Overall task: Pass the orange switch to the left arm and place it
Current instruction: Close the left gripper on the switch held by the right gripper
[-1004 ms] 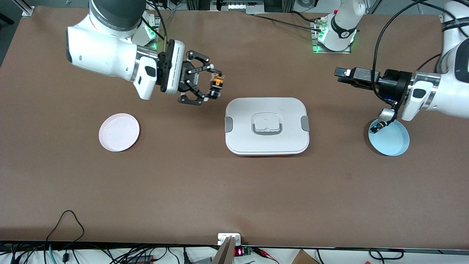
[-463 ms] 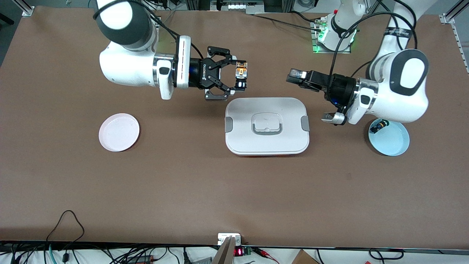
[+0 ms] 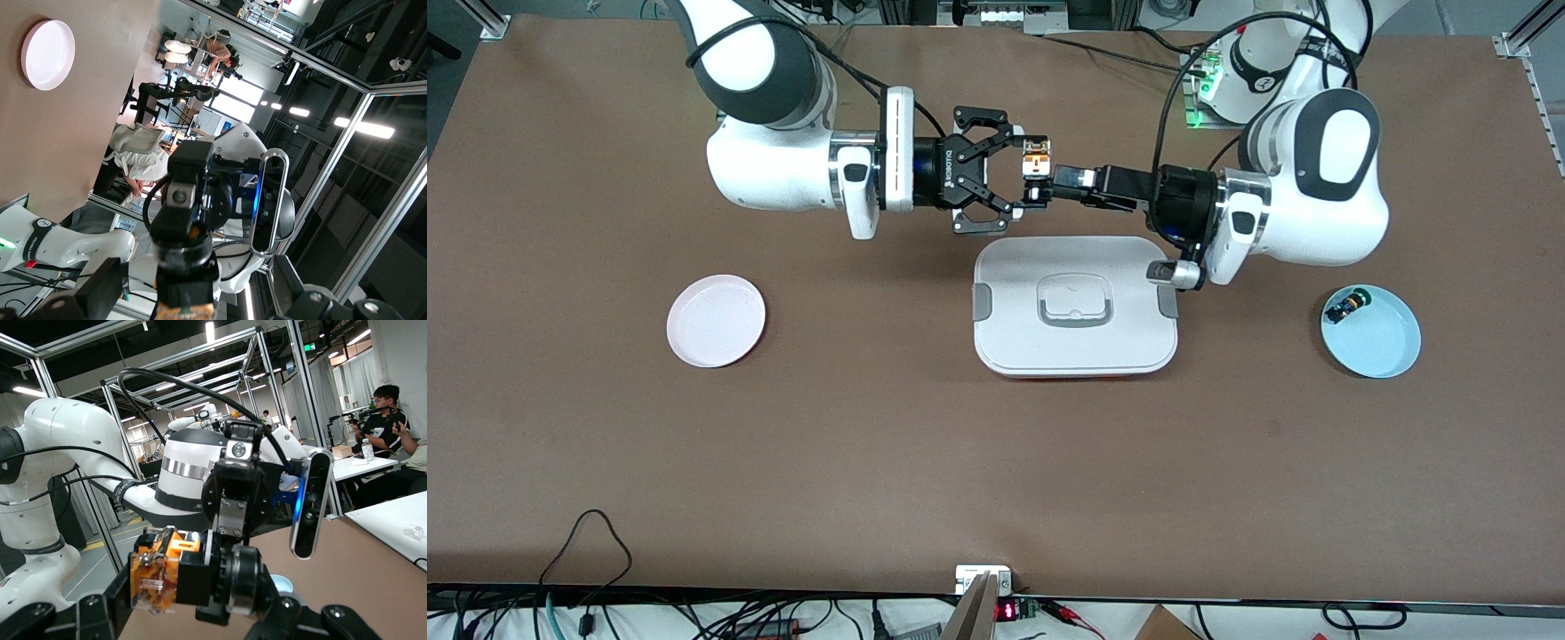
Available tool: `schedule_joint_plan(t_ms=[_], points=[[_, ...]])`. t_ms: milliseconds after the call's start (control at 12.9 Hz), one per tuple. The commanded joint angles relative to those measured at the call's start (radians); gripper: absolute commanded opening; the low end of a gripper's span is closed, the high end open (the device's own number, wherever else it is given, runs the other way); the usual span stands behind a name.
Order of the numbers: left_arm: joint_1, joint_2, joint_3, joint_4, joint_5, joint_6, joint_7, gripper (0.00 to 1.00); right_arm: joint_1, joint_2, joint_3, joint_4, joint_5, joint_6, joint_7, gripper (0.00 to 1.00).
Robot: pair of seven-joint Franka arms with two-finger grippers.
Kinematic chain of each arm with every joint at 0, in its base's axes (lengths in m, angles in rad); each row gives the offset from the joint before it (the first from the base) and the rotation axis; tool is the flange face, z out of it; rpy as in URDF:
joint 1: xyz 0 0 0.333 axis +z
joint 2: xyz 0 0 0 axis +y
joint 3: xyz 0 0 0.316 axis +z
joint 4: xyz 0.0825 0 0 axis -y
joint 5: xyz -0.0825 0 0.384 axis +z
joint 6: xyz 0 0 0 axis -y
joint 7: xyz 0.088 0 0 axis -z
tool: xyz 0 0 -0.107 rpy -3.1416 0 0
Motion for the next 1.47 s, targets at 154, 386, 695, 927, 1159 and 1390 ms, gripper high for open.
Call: schedule_joint_plan(t_ms=[154,386,695,927,1159,1390], points=[[0.008,-0.031,-0.021,-0.030,-0.020,0.006,-0.054,0.88,0.017,0.000,0.000,-0.002,0.028,0.013,-0.016,0.00],[0.008,-0.034,-0.023,-0.026,-0.008,0.002,-0.103,0.58,0.018,0.000,0.000,-0.003,0.028,0.014,-0.014,0.00],[0.016,-0.030,-0.021,-0.006,0.023,-0.024,-0.112,0.24,0.023,0.000,0.000,-0.005,0.028,0.021,-0.013,0.00],[0.020,-0.030,-0.020,-0.003,0.029,-0.029,-0.118,0.21,0.026,0.000,0.000,-0.006,0.029,0.025,-0.013,0.00],[0.022,-0.028,-0.018,0.000,0.058,-0.029,-0.120,0.21,0.026,0.000,0.000,-0.006,0.029,0.025,-0.008,0.27],[0.022,-0.025,-0.017,0.017,0.060,-0.030,-0.129,0.21,0.026,-0.003,0.000,-0.006,0.049,0.033,-0.008,1.00]])
